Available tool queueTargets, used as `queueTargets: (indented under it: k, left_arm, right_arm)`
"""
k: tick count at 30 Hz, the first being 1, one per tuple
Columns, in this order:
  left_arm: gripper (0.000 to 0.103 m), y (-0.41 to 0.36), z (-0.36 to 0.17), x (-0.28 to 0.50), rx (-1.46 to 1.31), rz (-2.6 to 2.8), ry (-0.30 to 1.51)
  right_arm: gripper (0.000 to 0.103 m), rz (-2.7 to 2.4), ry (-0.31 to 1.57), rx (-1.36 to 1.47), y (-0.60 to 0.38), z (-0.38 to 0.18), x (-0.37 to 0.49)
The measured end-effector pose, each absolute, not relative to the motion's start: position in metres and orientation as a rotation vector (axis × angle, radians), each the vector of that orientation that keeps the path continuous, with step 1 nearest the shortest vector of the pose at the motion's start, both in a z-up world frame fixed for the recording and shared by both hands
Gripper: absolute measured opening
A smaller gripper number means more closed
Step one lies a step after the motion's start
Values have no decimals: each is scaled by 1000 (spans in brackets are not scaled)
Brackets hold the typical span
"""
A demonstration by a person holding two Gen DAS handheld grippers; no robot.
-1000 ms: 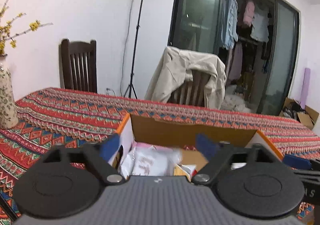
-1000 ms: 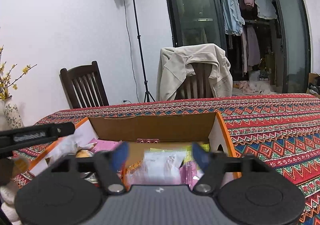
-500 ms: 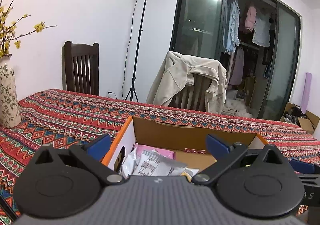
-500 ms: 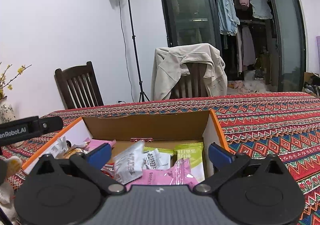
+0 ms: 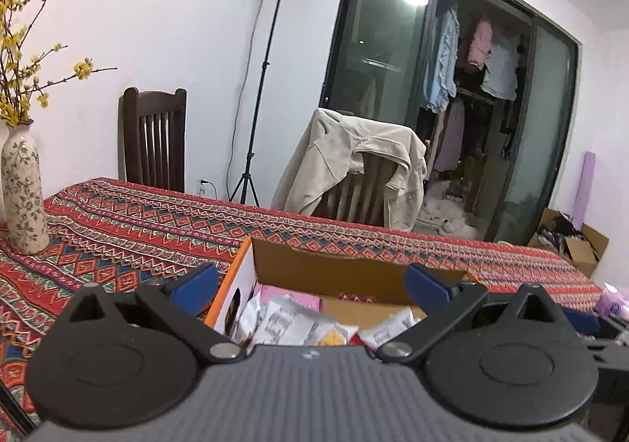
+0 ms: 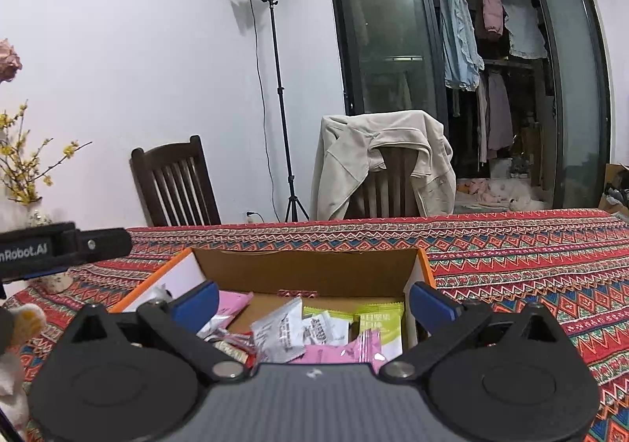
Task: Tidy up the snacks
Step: 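Withdraw both tools from the box toward the last packets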
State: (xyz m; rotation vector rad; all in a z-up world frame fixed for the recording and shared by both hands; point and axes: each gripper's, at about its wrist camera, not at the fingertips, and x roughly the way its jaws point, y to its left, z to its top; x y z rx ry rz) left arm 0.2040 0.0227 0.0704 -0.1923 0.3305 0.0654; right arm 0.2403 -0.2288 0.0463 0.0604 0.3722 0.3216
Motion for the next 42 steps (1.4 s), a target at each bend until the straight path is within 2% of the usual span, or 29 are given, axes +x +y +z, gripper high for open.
queueTargets:
  k: [21,42]
  left_arm:
    - [103,48,14,99,-142,46,434]
    - [103,52,-6,66,-147,23,470]
  right_arm:
    - [103,395,445,-19,-235,2,135]
    - [103,460,556,2,-224,-21,99]
